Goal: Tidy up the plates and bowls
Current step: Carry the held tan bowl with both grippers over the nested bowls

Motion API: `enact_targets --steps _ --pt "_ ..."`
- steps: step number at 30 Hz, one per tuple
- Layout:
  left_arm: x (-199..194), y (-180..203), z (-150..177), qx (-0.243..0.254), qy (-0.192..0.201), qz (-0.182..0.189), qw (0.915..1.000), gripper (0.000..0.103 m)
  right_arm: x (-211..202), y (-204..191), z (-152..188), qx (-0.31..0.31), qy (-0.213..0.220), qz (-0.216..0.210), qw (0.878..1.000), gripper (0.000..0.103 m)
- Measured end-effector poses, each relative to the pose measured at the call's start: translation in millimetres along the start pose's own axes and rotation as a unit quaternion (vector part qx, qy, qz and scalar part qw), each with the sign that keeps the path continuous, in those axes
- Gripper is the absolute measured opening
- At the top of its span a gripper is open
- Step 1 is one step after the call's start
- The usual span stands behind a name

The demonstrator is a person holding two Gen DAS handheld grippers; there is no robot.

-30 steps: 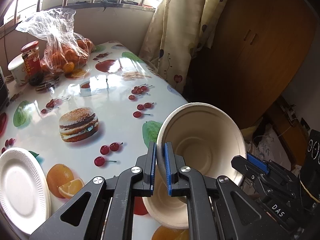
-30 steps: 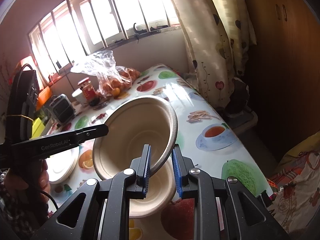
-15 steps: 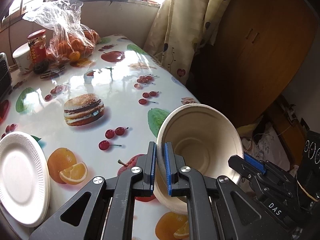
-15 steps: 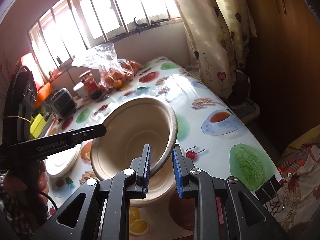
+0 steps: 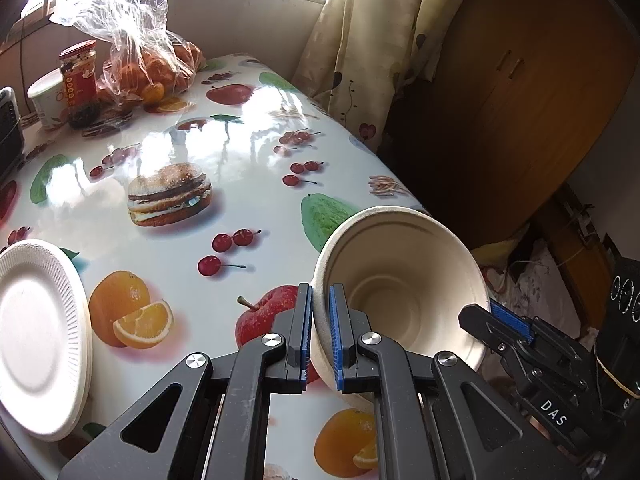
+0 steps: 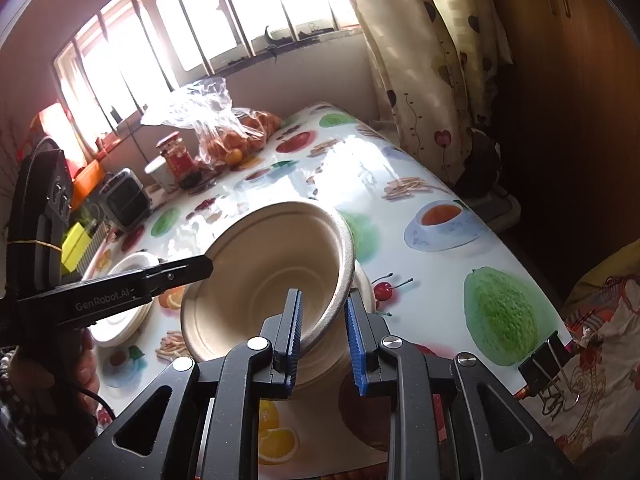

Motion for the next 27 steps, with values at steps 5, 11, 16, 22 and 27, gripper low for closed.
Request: enact_targets --steps 5,11,16,22,27 --pt "0.1 0.4 0.9 -0.002 -0.002 -0.001 1.0000 0.008 0.6 0.7 2.5 0.000 -0.002 0.001 1.000 0.022" --pt "5.5 0.2 4.9 -0.003 -0.010 -0.004 0.9999 0.008 4.2 2.9 7.8 0.002 -0.008 0.002 1.000 0.022" --pt "11.4 -0.9 7.6 -0.004 -0.016 -0.006 0.9999 0.009 6.2 4.8 9.8 0.004 -0.010 0.003 1.000 0.022" --pt "16.8 -2.5 9.6 -0.004 -0.021 -0.009 0.9997 0.009 10.7 6.3 13.4 0.007 -0.015 0.004 1.000 0.022" --pt "17.8 -2.1 10.0 -0.004 -0.022 -0.010 0.9997 0.009 12.2 6.6 14.1 0.006 -0.016 0.006 1.000 0.022"
Point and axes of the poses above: each gripper's, at about its wrist camera, not at the fingertips, and x roughly the way its jaws point, y to its right, z to its underside, the point moved 8 cm from there along x, roughly the way its jaws point, and after that the axes turned 2 degrees about -y, right-handed, at the moved point
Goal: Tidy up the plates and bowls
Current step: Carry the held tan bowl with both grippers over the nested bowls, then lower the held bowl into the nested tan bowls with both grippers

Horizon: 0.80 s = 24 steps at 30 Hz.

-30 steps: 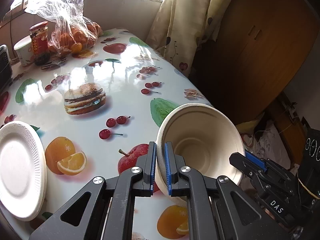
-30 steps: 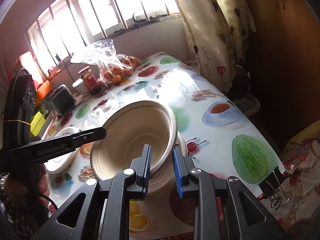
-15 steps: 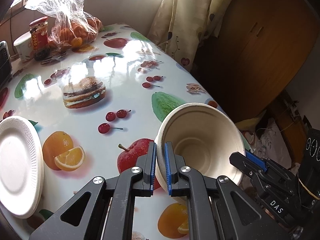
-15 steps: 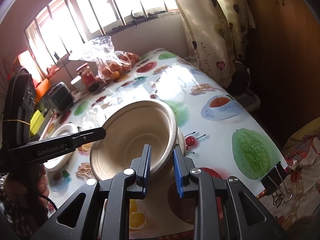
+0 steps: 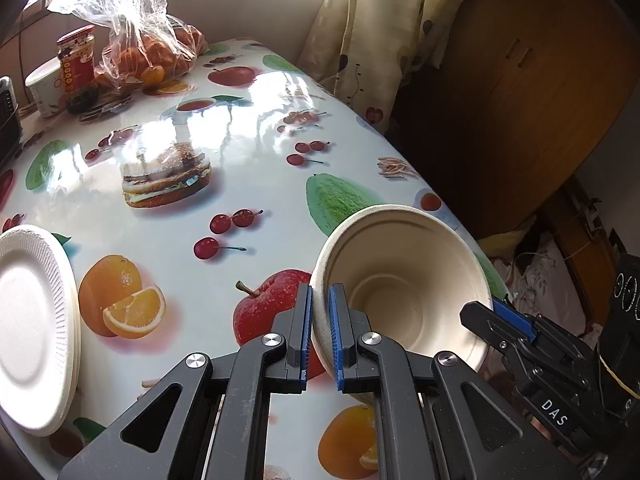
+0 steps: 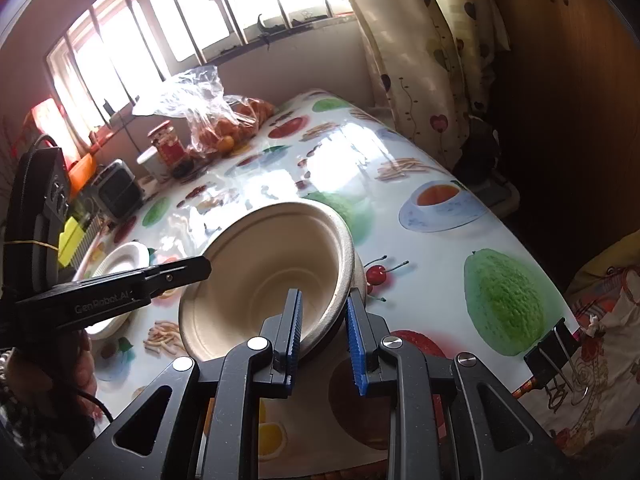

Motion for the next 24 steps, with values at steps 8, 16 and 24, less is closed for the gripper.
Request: enact_targets --steps 8,16,24 --pt "0.7 0.2 0.1 -0.001 0.000 0.000 1.0000 0.009 0.4 -0.7 0.5 -0.002 0.000 0.001 1.000 0.022" --pt "-0.5 -0.7 0.4 -0.001 -0.001 0.000 1.0000 0.009 -0.3 -0.1 0.5 -0.005 0.001 0.006 1.000 0.022" --pt "-0.4 -0.2 1.2 0.000 -0.002 -0.002 1.0000 0.009 -2.1 -0.9 3.2 -0.019 0.005 0.023 1.000 0.022"
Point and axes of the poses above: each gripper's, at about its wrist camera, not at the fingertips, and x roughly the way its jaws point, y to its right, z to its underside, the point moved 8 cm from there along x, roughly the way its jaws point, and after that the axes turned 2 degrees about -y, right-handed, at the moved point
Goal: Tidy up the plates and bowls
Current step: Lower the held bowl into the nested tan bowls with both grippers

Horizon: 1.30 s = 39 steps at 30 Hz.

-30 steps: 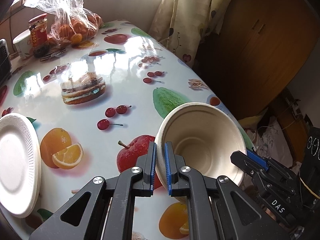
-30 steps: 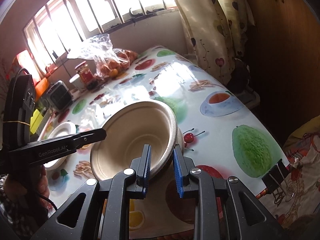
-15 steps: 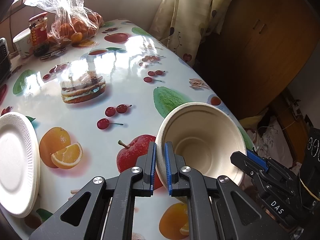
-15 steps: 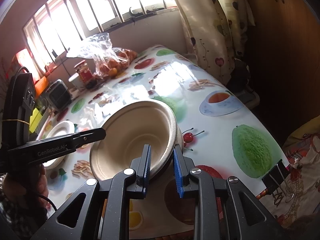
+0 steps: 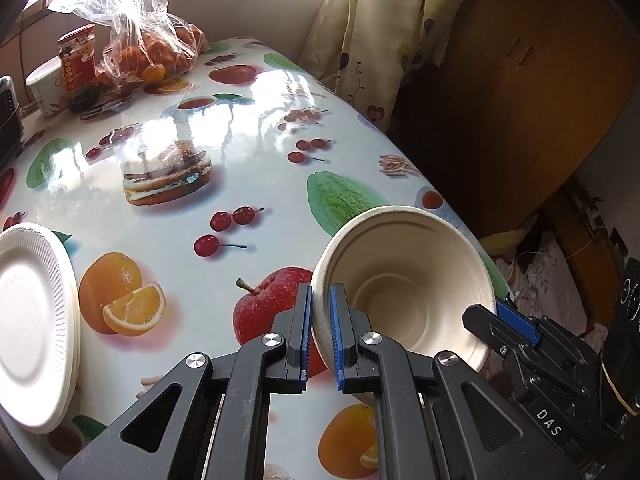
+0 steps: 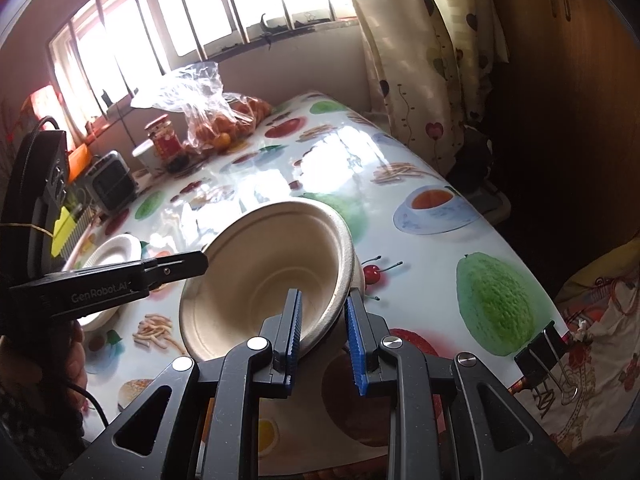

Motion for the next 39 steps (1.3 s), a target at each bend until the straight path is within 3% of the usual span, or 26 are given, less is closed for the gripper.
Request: enact_targets --steps 14,20,25,28,34,36,39 --pt "1.4 1.0 -0.2 0.002 0.001 -0.001 1.0000 0.010 1.2 0.4 -1.0 -0.005 0.000 0.007 1.000 0.027" --pt "5.5 -0.6 0.9 0.001 -0.005 -0.008 0.9999 0.024 4.2 0.1 0.5 -0.008 -0.005 0.011 1.000 0.035" --pt "8.9 -1.1 2.3 0.001 -0.010 -0.011 0.9999 0.027 5.3 2.6 1.4 -0.005 -0.007 0.012 1.000 0.035" --pt "9.9 -0.8 2.2 0.000 -0.010 -0.009 0.9999 0.033 6.3 3.3 1.4 -0.004 -0.008 0.012 1.000 0.035" --pt "12.3 -0.6 3.1 0.003 -0.008 -0.014 0.9999 0.036 9.3 6.3 2.9 0.004 -0.009 0.012 1.000 0.044" --pt "13.9 -2.4 4.3 0.005 -0.009 -0.025 0.9996 0.045 10.7 8.3 3.2 0.007 -0.010 0.012 1.000 0.046" --pt "15.7 -5.4 5.8 0.002 -0.009 -0.030 0.9995 0.045 12.1 10.2 3.9 0.010 -0.011 0.011 1.000 0.049"
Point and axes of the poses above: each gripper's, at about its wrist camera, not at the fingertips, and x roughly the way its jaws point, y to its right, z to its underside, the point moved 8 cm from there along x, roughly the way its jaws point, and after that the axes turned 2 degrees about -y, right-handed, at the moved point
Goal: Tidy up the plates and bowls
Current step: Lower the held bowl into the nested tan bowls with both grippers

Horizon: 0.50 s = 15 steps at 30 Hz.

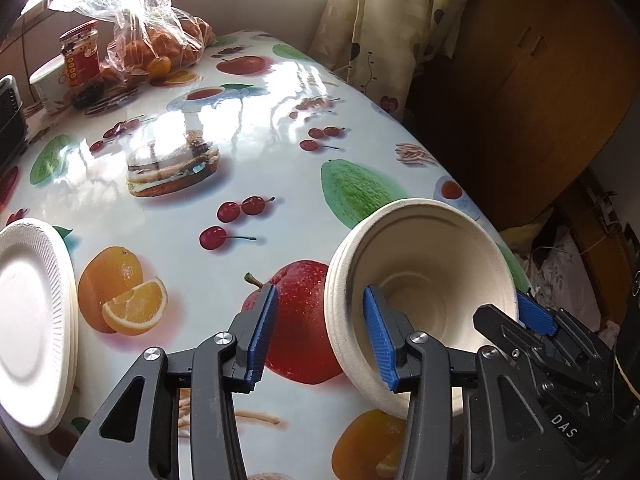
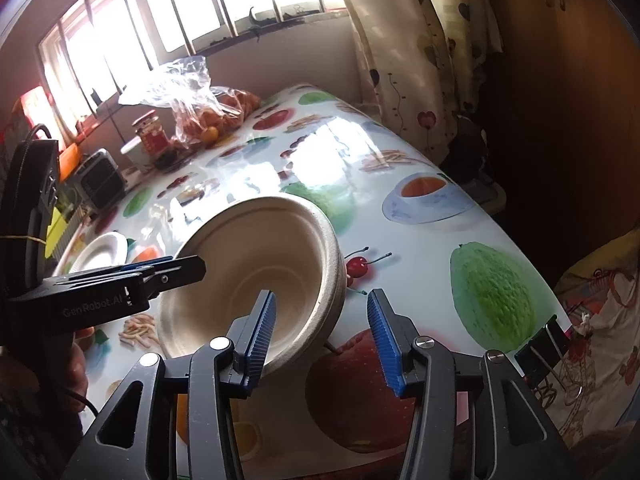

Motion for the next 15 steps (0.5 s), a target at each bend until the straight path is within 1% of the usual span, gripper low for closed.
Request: enact_targets --steps 5,9,13,15 --pt "-1.2 -0.2 1.7 0.011 0.010 -0.016 0.9998 0.046 3.2 2.9 0.5 0.005 -0.002 0.002 1.000 0.050" --pt "-1.3 1.0 2.5 0.013 0.010 -0.014 0.9998 0.049 4.4 3.4 1.0 0.007 -0.003 0.002 1.000 0.050" --pt "-0.3 2.3 3.6 0.016 0.009 -0.016 0.9997 0.049 5.2 4.1 1.4 0.008 -0.004 0.001 1.000 0.051" --pt "0.1 3.1 4.3 0.015 0.009 -0.014 0.9998 0.054 5.7 4.3 1.6 0.010 -0.004 0.001 1.000 0.051"
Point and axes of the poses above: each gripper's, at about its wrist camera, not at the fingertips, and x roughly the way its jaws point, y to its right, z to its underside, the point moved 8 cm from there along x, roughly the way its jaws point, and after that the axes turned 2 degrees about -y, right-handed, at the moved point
